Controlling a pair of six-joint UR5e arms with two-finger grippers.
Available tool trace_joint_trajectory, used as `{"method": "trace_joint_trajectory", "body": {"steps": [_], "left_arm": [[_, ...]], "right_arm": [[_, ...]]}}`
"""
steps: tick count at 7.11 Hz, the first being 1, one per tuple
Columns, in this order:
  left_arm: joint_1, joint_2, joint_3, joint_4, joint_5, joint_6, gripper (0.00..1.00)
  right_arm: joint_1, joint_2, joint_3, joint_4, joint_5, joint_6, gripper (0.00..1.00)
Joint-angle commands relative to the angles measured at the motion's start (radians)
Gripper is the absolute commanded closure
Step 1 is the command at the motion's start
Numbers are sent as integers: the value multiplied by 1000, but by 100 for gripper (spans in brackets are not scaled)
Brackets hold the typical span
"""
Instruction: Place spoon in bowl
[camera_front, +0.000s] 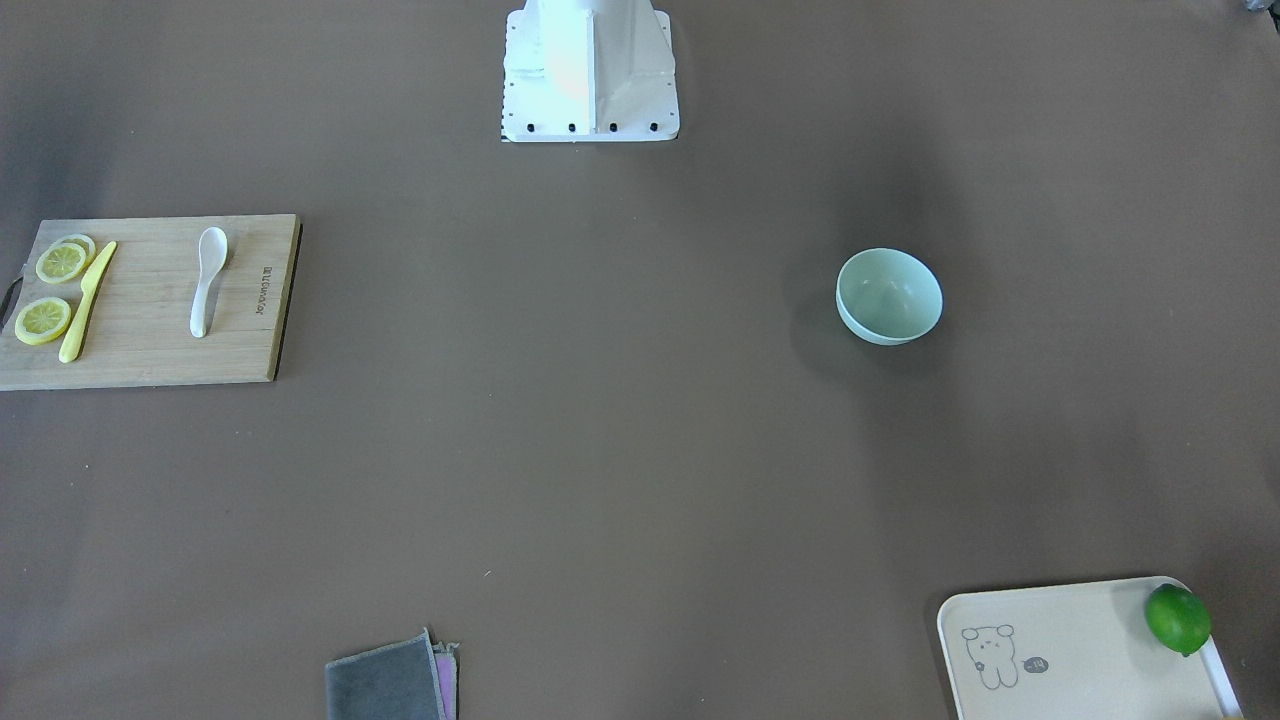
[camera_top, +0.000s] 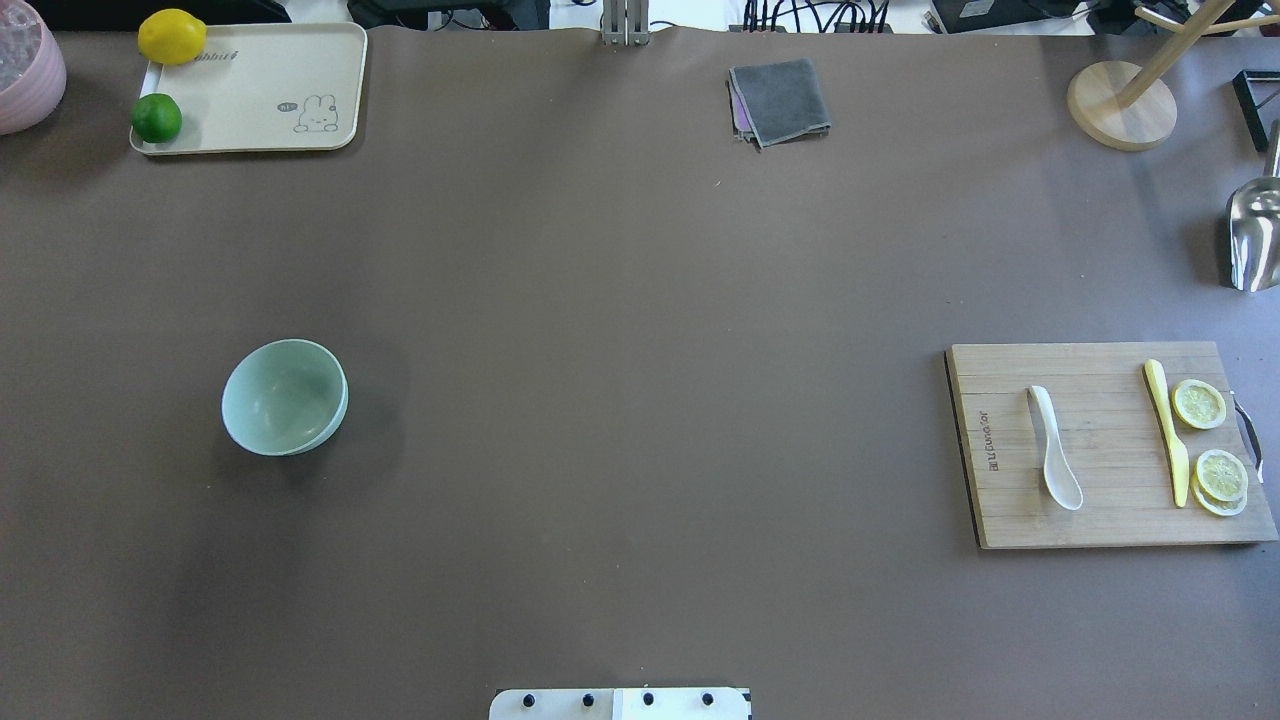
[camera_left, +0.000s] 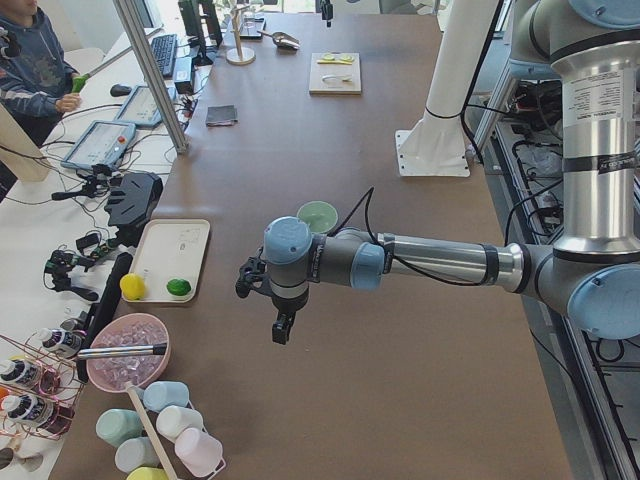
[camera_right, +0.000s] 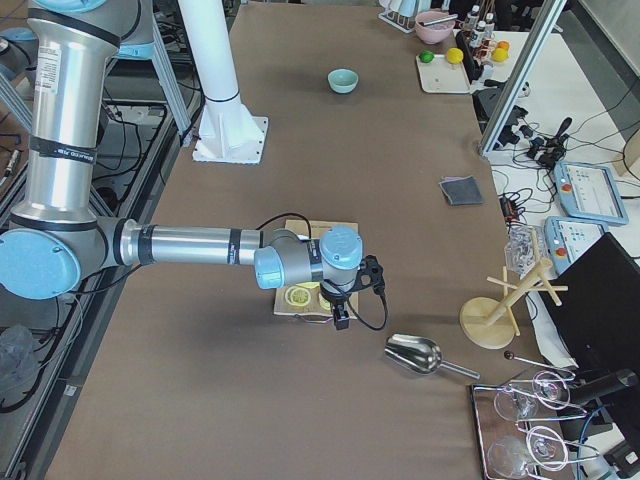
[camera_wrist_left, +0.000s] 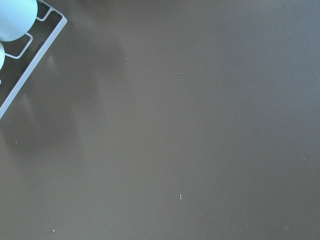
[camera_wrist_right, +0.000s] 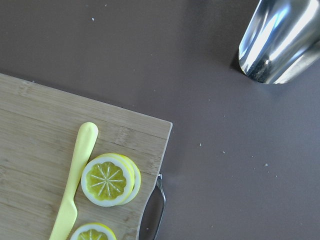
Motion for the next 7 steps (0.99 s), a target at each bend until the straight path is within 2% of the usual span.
{"method": "trace_joint_trajectory", "body": {"steps": [1,3,7], "left_arm": [[-5,11,12,0,-5,2,2],[-7,36,-3,-7,-6,11,2],[-7,47,-2,-7,-8,5,2]], "right_arm": [[3,-7,-4,-2,-10,8,0],[14,-7,-53,-3,1,13,0],[49,-3,-46,-2,-1,133,0]]}}
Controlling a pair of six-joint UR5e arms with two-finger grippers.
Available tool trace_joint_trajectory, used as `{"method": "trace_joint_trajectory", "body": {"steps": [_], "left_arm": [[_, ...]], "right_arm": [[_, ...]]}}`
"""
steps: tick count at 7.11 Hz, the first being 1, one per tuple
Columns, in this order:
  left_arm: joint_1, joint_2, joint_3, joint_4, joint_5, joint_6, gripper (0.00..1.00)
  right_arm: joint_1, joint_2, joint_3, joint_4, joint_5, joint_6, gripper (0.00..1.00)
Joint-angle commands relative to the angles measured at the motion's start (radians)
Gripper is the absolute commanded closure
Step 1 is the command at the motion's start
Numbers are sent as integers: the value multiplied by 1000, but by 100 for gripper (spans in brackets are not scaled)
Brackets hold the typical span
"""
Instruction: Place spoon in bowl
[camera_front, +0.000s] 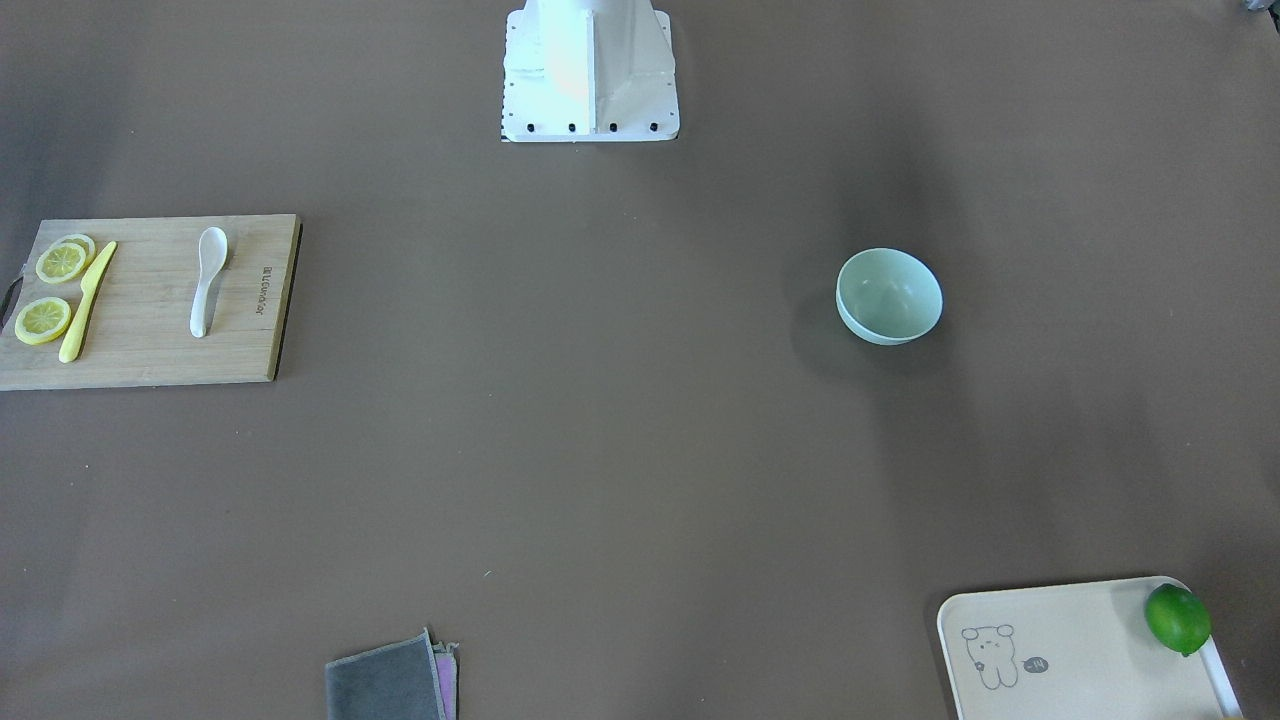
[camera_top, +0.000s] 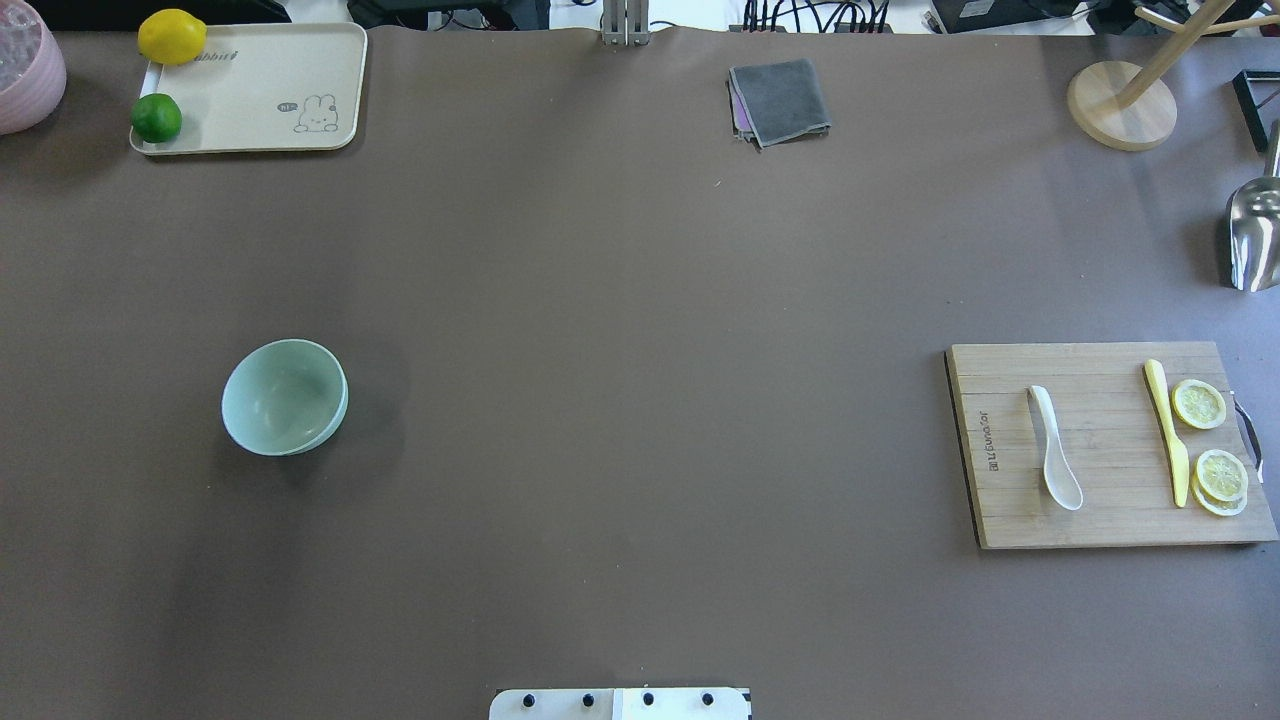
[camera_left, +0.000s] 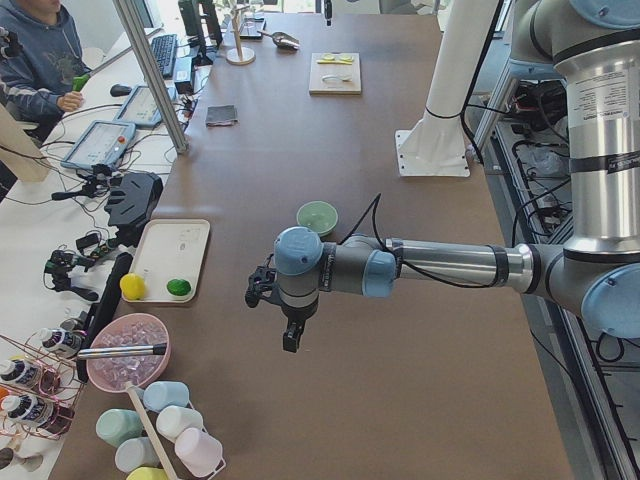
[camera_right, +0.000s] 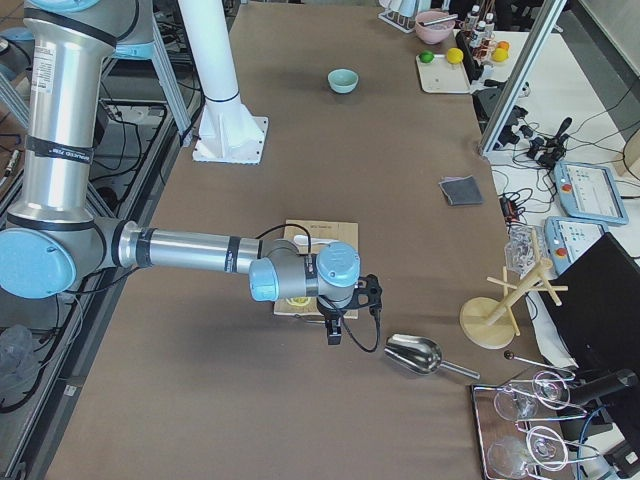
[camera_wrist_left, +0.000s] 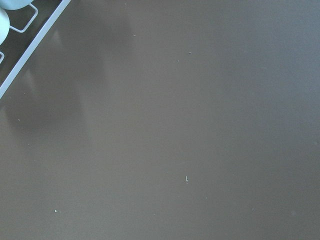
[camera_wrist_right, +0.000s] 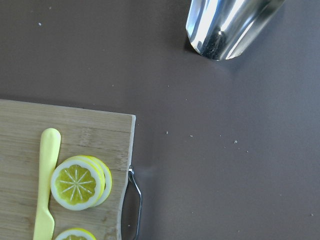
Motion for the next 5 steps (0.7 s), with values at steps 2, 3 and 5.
{"method": "trace_joint_trajectory", "body": {"steps": [2,3,5], "left_arm": [[1,6,-23,-10,-3,0,2],[1,15,-35,-24,-17,-6,2],[1,16,-29,-29,-20,-8,2]], "right_arm": [[15,-5,-6,2,-9,23,0],[15,-3,-6,2,-10,29,0],[17,-3,-7,2,-9,29,0]]}}
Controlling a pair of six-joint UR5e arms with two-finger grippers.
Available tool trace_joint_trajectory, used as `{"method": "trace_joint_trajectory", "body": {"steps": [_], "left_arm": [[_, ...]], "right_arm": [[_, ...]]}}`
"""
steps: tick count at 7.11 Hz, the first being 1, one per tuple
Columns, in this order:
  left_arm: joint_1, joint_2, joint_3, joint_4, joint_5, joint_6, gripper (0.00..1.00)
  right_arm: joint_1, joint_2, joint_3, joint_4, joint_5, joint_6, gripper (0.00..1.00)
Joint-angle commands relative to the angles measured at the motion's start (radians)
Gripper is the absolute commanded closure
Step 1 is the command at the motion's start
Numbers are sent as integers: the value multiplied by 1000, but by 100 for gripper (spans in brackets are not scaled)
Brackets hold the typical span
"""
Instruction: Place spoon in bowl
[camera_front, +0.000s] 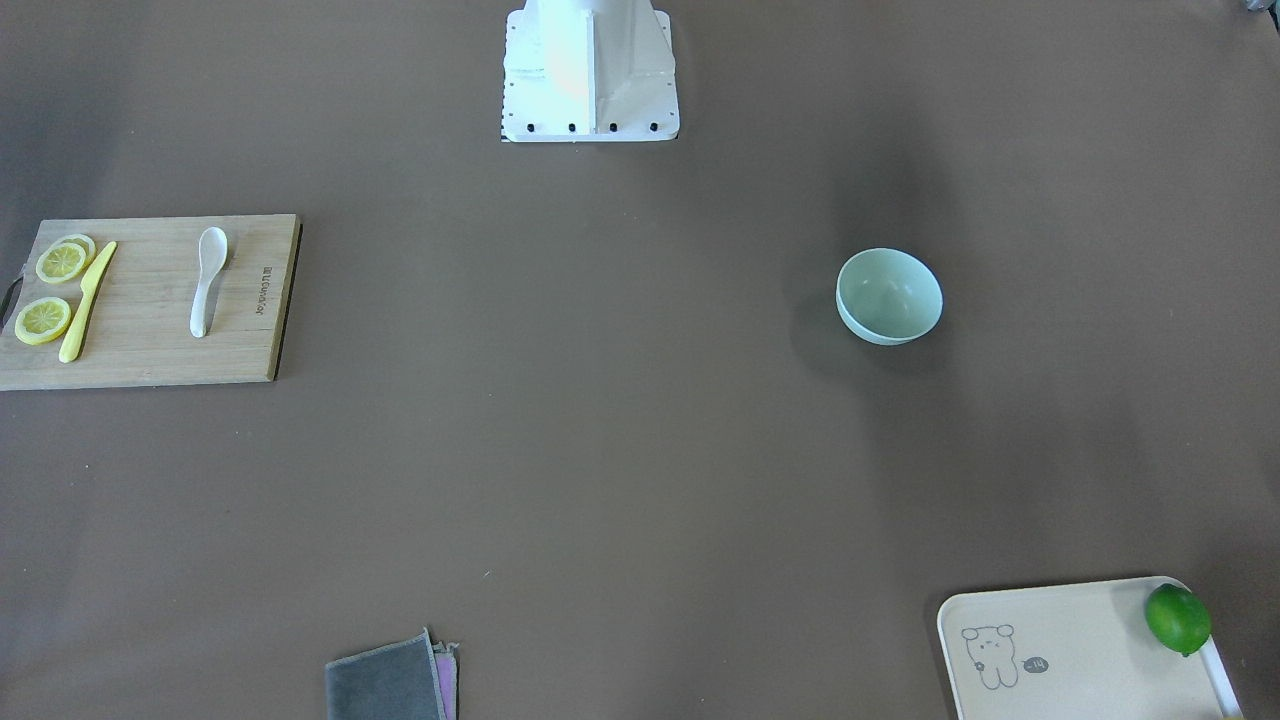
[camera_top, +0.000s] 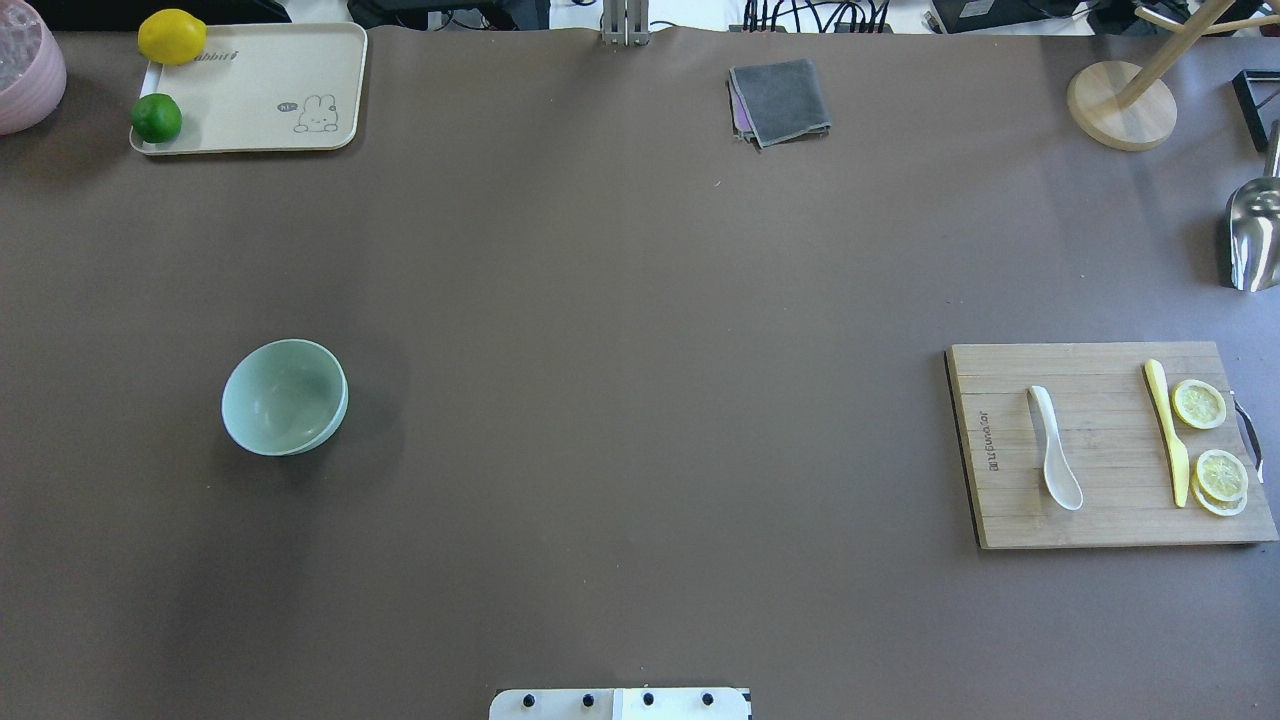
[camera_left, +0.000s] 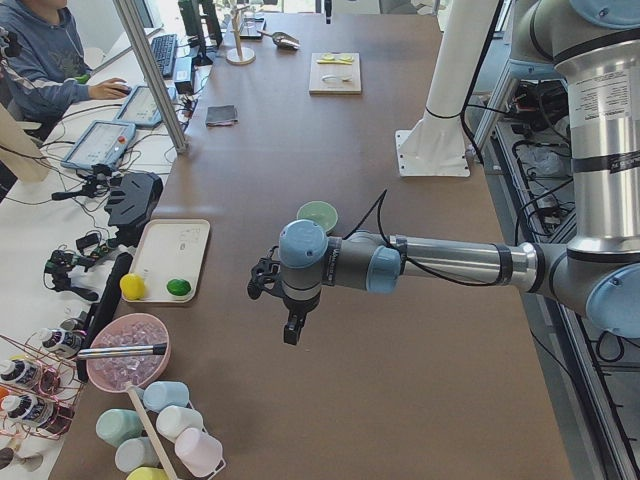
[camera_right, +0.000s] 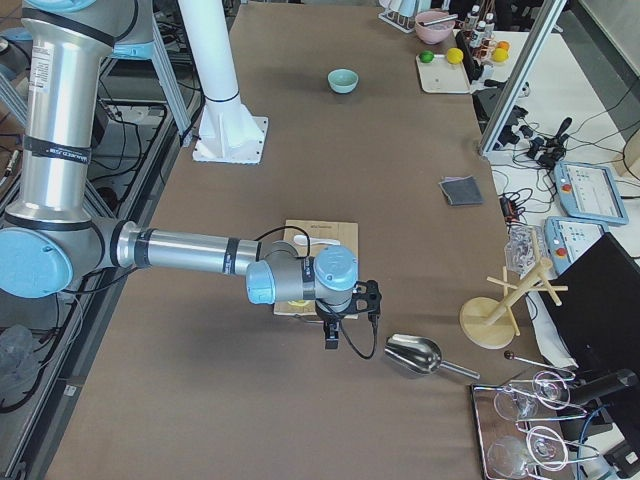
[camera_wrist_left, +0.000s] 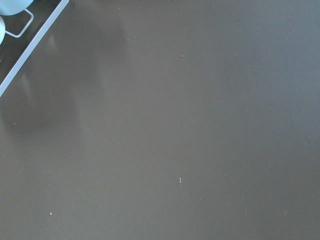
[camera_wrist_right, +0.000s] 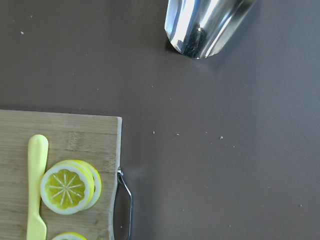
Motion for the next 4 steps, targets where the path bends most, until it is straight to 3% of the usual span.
{"method": "trace_joint_trajectory", "body": {"steps": [1,4], "left_arm": [[0,3,11,-5,-46,1,2],[3,16,2,-91,-52,-35,3]], "right_arm": [[1,5,-1,0,0,1,0],[1,7,-5,0,2,-5,0]]}}
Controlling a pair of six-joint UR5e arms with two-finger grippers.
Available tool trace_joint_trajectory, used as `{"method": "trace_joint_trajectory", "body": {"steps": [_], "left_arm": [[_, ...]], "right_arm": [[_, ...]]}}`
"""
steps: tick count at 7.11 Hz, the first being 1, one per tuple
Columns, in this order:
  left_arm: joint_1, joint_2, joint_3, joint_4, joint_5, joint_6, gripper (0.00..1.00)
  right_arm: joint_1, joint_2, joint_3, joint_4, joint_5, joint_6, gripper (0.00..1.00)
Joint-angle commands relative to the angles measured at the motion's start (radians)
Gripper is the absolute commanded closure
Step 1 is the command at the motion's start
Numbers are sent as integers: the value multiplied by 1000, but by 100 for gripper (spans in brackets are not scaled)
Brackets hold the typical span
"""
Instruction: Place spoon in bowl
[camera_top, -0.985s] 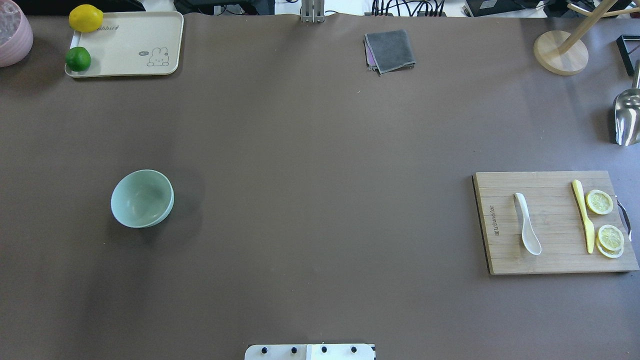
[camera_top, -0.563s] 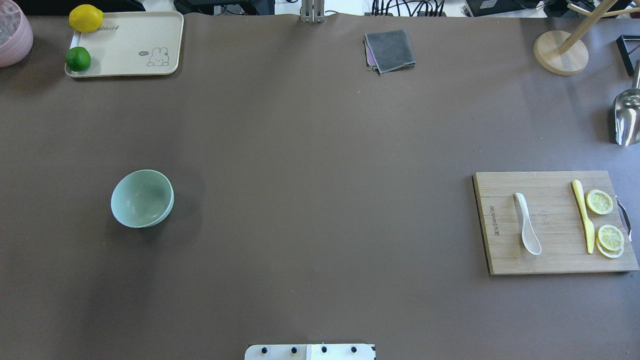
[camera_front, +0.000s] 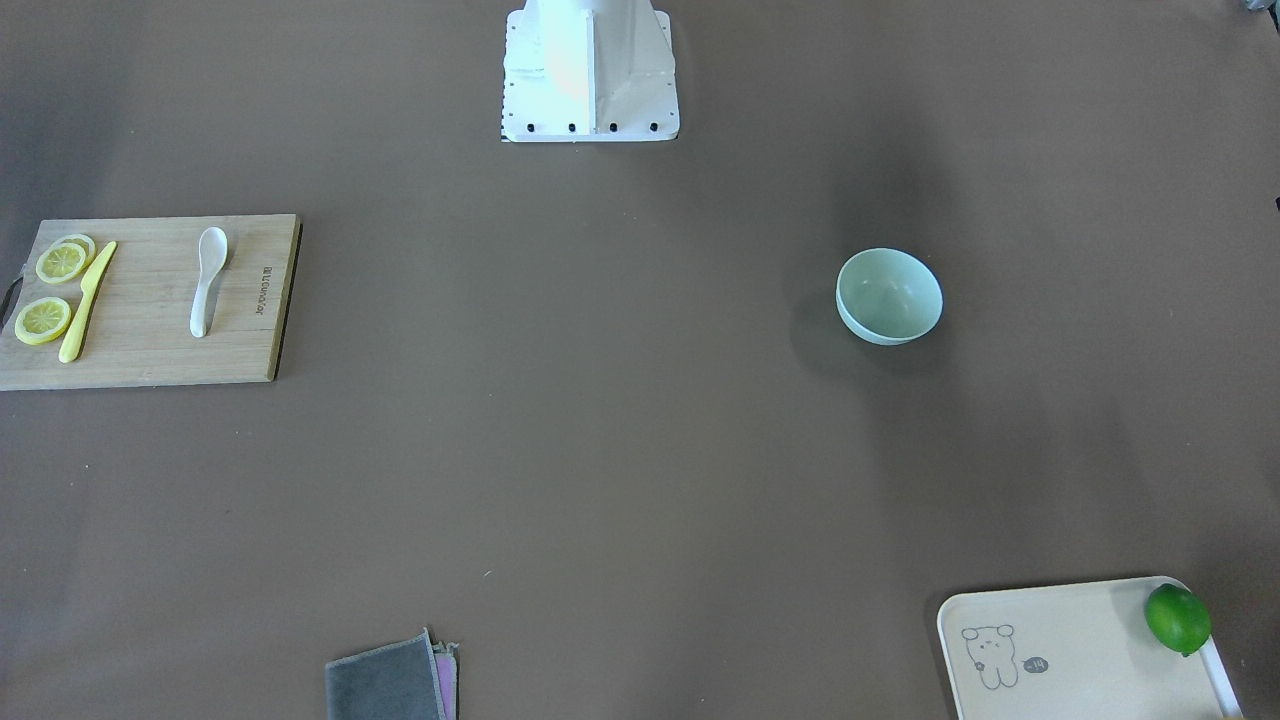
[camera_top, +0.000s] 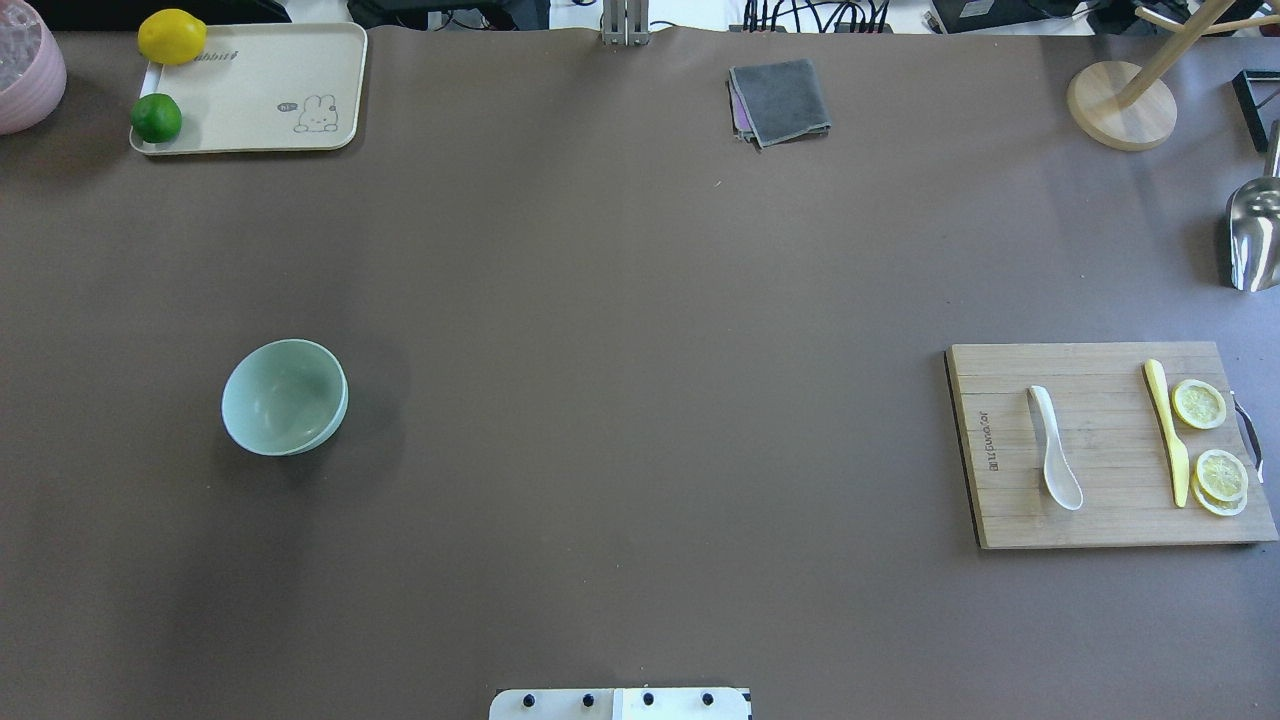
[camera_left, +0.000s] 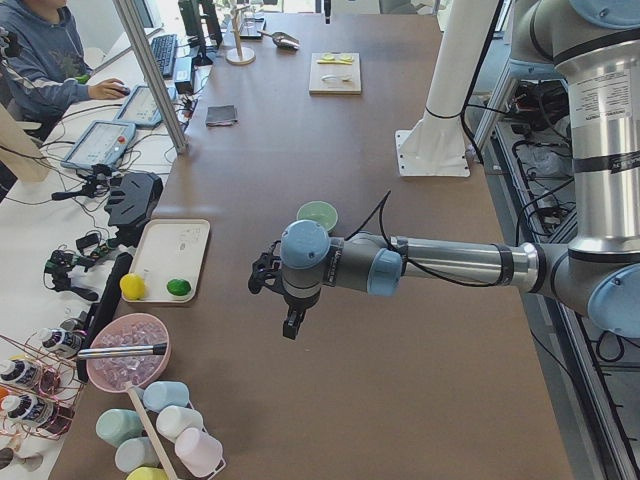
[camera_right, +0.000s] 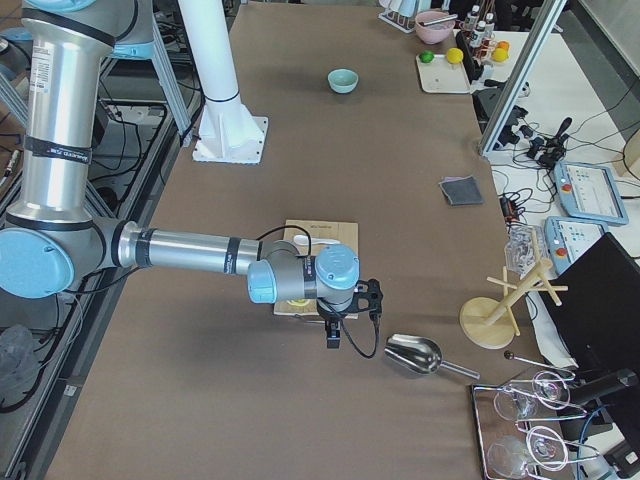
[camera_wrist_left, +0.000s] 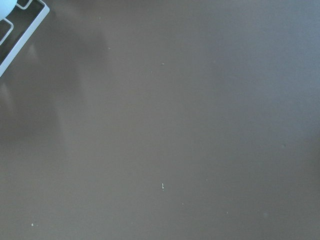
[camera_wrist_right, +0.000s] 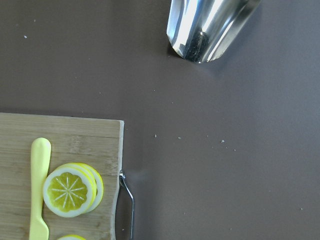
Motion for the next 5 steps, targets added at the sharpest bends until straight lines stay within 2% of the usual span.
{"method": "trace_joint_trajectory", "body": {"steps": [1,2,3,4,5], "left_arm": [[11,0,-9,-50,-21,-122,3],[46,-4,-5,-136,-59,-184,3],[131,-4,-9,-195,-65,-318,3],[246,-6,-3,-332,-53,-556,3],[355,-32,3,-399,-50,-742,3]], "right_arm": [[0,-5,15,14,7,-6,0],[0,-7,12,53,8,-6,0],[-1,-10,9,105,31,-6,0],[-2,-22,4,156,66,-11,0],[-5,-51,3,234,70,-11,0]]}}
